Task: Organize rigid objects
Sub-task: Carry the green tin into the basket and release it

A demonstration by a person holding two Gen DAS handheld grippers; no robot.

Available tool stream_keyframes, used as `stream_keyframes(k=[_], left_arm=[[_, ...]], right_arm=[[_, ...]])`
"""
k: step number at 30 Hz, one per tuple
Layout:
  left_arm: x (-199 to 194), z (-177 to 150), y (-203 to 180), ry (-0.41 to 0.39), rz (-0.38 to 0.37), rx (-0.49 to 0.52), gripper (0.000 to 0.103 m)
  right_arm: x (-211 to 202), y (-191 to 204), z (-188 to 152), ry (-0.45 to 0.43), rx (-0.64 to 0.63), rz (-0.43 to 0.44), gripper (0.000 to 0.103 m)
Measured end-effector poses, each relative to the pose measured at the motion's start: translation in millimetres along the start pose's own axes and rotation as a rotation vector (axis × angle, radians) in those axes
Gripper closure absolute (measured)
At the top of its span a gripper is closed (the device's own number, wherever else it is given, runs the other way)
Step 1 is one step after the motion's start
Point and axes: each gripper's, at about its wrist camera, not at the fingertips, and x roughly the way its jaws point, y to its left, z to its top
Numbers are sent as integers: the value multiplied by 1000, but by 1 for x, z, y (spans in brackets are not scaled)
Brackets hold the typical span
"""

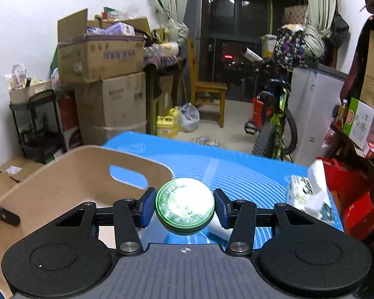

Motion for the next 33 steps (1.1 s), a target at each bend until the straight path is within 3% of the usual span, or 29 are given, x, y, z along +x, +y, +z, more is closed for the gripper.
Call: stream_keyframes(k=[8, 13, 20, 27, 31, 33], left_arm=[[0, 0, 0, 0, 1, 0, 97], [0, 0, 0, -1, 3, 4, 97], [1, 0, -1, -1, 4, 5, 97], [0, 1, 0, -2, 6, 9, 97], [0, 1, 0, -2, 9, 10, 97], [0, 1, -1, -2, 10, 10, 97]], right_arm=[[16, 41, 9, 30, -39, 82, 48], [33, 69, 8, 124, -80, 151, 48], [51, 115, -2, 259, -256, 153, 48], [60, 119, -4, 364, -271, 167, 48], [59, 125, -5, 371, -311, 170, 42], [58, 125, -4, 359, -309, 163, 30]])
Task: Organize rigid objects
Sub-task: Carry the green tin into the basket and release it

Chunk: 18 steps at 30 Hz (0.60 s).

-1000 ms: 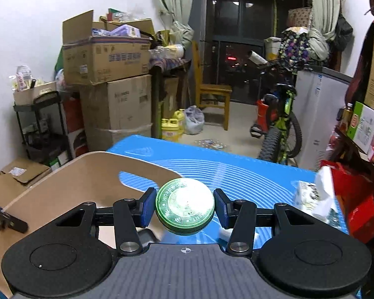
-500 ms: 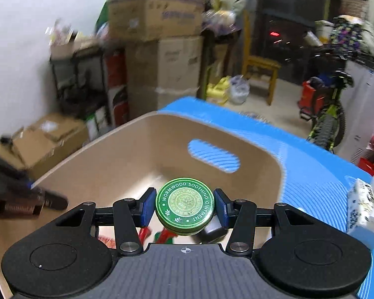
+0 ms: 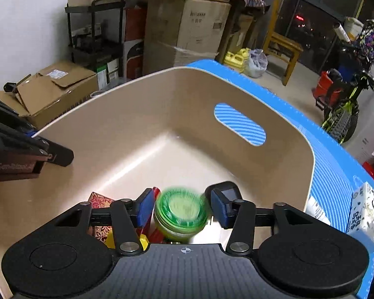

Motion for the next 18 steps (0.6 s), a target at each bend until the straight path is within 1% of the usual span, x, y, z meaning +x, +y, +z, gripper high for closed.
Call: stream_keyframes(k=[3, 6, 9, 11, 14, 16, 18], left_arm=[[0, 0, 0, 0, 0, 0, 96], [0, 0, 0, -1, 0, 1, 96], [0, 0, 0, 0, 0, 1, 96], [0, 0, 0, 0, 0, 0, 96], [0, 0, 0, -1, 1, 3, 96], [0, 0, -1, 0, 0, 2, 96], [0, 0, -1, 0, 1, 3, 96]], right_arm=[[-7, -5, -1, -32, 17, 7, 23], [-18, -16, -2, -72, 40, -13, 21], [-32, -34, 0, -132, 101, -41, 19], [-42, -50, 1, -179, 158, -67, 16], [-54, -74, -1, -238, 239, -127, 8], [-57, -91, -5, -256, 292, -165, 7], [-55, -108, -11, -252, 339, -207, 6]])
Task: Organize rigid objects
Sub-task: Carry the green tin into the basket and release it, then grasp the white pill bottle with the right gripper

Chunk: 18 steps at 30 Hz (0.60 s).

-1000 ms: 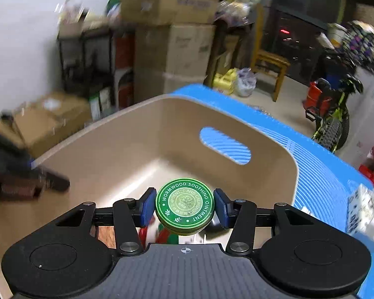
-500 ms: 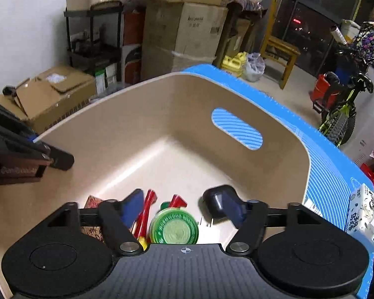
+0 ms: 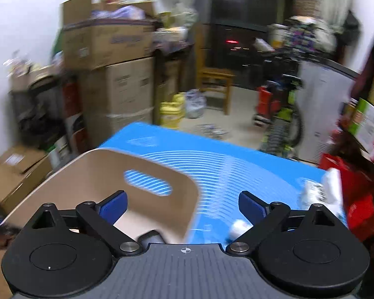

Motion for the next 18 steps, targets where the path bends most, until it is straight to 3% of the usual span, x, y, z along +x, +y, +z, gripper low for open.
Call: stream_keyframes(k=[6, 10, 18], left_arm=[[1, 0, -2, 1, 5, -1, 96], [1, 0, -3, 1, 10, 2, 96], [1, -1, -3, 1, 13, 5, 96]], right_arm=[[19, -51, -14, 16, 104, -141, 6], [34, -69, -25, -11, 91, -233, 6], [86, -86, -57, 67, 112, -224, 6]])
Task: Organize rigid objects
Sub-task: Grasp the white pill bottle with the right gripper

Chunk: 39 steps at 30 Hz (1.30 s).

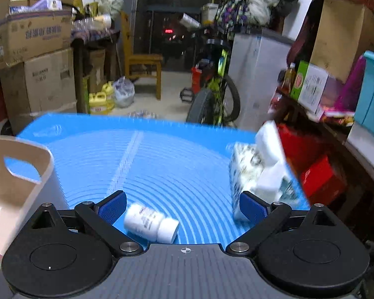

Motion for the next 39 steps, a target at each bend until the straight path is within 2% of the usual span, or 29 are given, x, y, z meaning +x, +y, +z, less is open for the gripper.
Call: stream_keyframes(k=[6, 11, 19, 22, 24, 28, 29, 39], left_arm=[[0, 0, -1, 0, 2, 2, 96], [0, 0, -1, 0, 2, 4, 96], [0, 0, -1, 0, 2, 3, 96], [0, 0, -2, -1, 3, 5, 96], [0, 0, -2, -1, 3, 5, 96], [0, 0, -2, -1, 3, 4, 96], [0, 0, -2, -1, 3, 4, 96], [0, 0, -2, 0, 3, 5, 96]], right_arm=[[33, 6, -22, 44, 43, 11, 6], [48, 10, -26, 37, 112, 32, 6], [67, 17, -26, 45, 144, 30, 6], [71, 21, -28, 58, 130, 50, 21], [69, 22, -28, 49, 112, 54, 35], [65, 21, -29, 51, 64, 80, 37], [64, 21, -29, 54, 52, 76, 58], [40, 15, -32, 59, -27, 83, 59]])
